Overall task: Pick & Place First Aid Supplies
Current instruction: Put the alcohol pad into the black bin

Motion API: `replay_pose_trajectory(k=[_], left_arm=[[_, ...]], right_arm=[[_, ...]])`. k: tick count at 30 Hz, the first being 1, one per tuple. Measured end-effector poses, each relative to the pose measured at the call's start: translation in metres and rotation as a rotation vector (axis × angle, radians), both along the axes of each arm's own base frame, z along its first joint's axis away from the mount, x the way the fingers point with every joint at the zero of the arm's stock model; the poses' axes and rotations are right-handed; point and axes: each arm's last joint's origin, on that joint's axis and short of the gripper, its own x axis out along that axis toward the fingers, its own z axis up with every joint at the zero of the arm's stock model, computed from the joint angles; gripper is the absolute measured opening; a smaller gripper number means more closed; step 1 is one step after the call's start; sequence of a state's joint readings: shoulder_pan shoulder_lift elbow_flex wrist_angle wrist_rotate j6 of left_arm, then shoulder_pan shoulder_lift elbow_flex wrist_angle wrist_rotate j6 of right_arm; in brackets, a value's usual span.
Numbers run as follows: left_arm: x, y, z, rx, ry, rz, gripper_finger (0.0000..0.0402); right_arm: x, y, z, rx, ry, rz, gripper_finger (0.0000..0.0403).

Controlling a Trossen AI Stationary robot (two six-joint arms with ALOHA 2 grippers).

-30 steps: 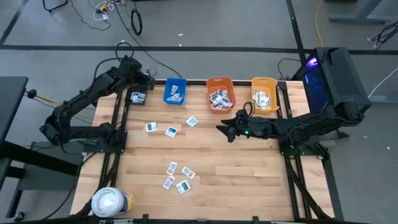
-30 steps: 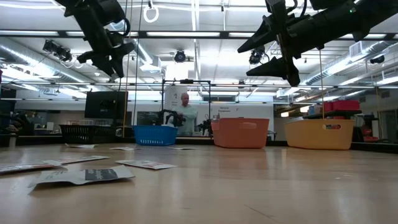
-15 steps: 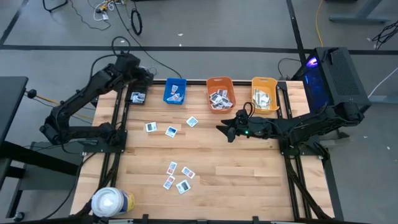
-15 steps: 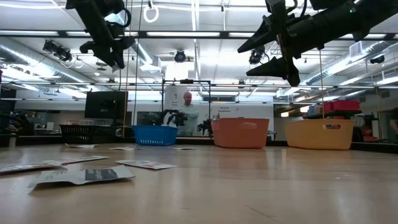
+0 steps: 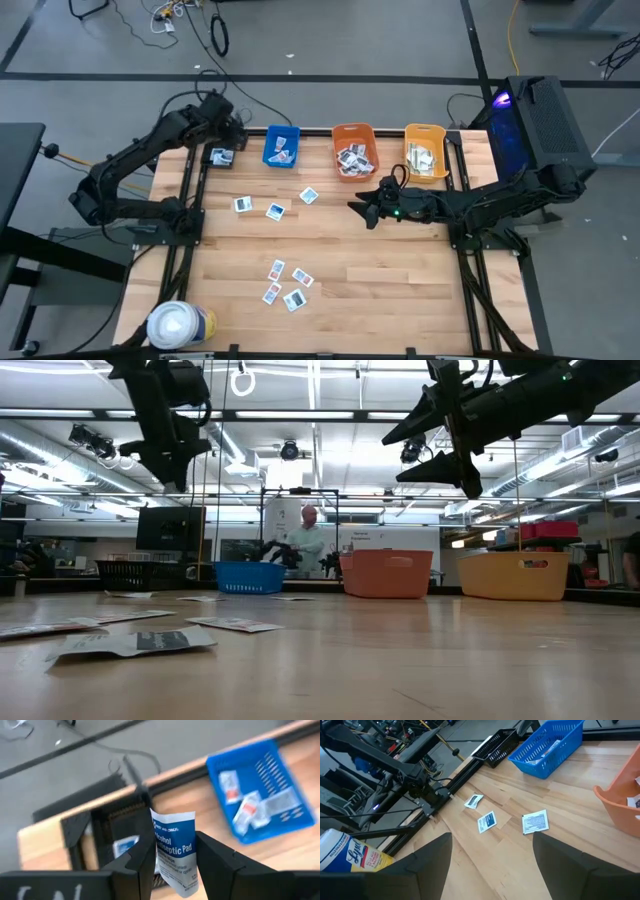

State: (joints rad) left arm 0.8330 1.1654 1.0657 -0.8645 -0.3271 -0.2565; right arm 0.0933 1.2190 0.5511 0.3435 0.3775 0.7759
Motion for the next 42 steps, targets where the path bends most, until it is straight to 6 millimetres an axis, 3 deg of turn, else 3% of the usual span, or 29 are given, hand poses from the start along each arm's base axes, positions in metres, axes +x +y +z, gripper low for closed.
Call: replay_pose_trajectory(k=[8,20,42], left_arm=[[-0.012,-0.006,-0.018,-0.047,0.165,0.100,0.0138],[-0.016,-0.008,-0.058,-0.076,0.222,0.119,0.0138],[-0.014,-0.004,-0.057,0.009,0.226,0.133,0.0138]], right_arm=[[0.000,0.000,0.000,0.001,0.000,0.000,0.0278],[0.000,0.000,0.000,0.002,-0.001,-0.001,0.0278],[0.000,0.000,0.000,0.016,-0.005,-0.005,0.0278]])
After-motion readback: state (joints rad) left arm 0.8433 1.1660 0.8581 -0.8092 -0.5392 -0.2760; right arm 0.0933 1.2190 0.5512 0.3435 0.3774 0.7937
